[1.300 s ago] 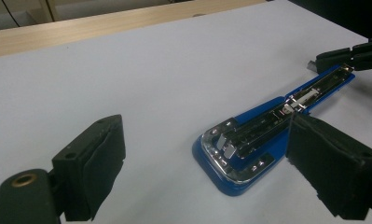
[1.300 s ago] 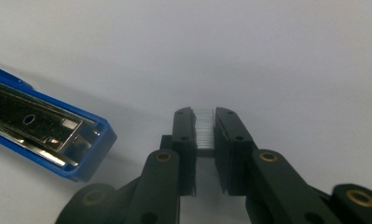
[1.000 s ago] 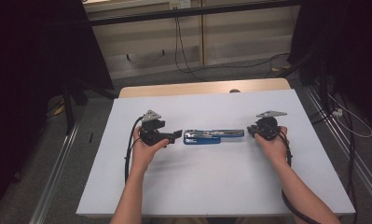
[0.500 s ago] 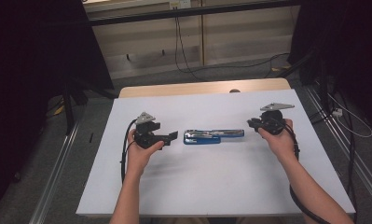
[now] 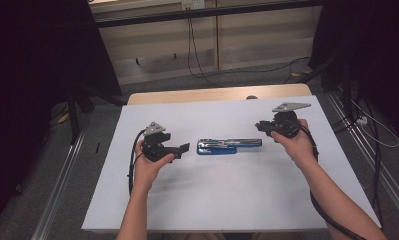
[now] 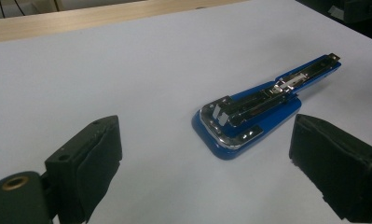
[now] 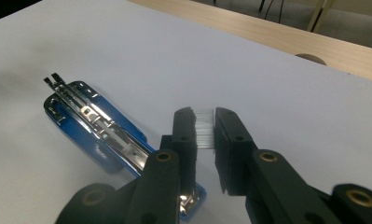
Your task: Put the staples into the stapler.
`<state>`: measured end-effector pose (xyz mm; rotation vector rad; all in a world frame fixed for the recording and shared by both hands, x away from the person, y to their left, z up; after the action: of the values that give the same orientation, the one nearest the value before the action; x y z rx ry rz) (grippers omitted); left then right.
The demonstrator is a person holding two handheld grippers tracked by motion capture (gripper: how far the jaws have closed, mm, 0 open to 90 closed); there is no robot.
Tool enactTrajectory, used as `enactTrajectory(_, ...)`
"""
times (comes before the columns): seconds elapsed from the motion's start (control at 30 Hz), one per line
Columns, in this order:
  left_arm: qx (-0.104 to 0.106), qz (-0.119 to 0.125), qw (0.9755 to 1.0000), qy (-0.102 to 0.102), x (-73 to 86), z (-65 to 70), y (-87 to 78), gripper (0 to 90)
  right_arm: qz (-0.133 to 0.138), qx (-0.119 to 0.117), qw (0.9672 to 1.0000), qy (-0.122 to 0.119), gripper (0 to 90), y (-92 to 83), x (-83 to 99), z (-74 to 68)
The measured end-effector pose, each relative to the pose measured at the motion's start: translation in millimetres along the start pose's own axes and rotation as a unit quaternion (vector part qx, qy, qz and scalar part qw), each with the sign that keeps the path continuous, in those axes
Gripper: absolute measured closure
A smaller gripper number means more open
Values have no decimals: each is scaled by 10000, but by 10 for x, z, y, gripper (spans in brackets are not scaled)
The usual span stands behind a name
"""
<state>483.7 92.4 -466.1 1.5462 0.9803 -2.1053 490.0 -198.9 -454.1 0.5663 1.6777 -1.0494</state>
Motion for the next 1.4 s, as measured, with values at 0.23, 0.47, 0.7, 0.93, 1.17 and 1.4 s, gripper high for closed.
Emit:
enactTrajectory(0.23, 0, -51, 10000, 16, 15, -4, -24, 94, -36, -162, 9998, -63, 792, 83, -36, -67)
enactTrajectory(0.47, 20, -80, 10000, 29, 28, -3, -46, 93, -92, -331, 9992, -222, 792, 131, -38, -116)
enactTrajectory(0.7, 7, -95, 10000, 17, 39, -6, -59, 92, -111, -472, 9982, -363, 792, 176, -72, -183)
enactTrajectory(0.93, 42, -148, 9999, 27, 58, 5, -60, 92, -120, -647, 9968, -454, 792, 228, -102, -255)
enactTrajectory(1.17, 20, -173, 9998, 30, 76, -9, -79, 92, -136, -849, 9948, -550, 792, 304, -118, -336)
enactTrajectory(1.4, 0, -184, 9998, 42, 88, -25, -87, 92, -161, -1102, 9917, -635, 792, 378, -117, -439)
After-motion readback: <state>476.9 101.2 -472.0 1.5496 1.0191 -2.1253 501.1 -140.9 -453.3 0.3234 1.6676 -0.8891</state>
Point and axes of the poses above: each handheld gripper's, and its own axes: y roughly forward along the jaws, x roughly out of its underside, z roughly to its right, the point moved 10 cm from there along y, roughly forward along the jaws, and after that the axes turned 13 degrees about z, right-handed, at the moved point
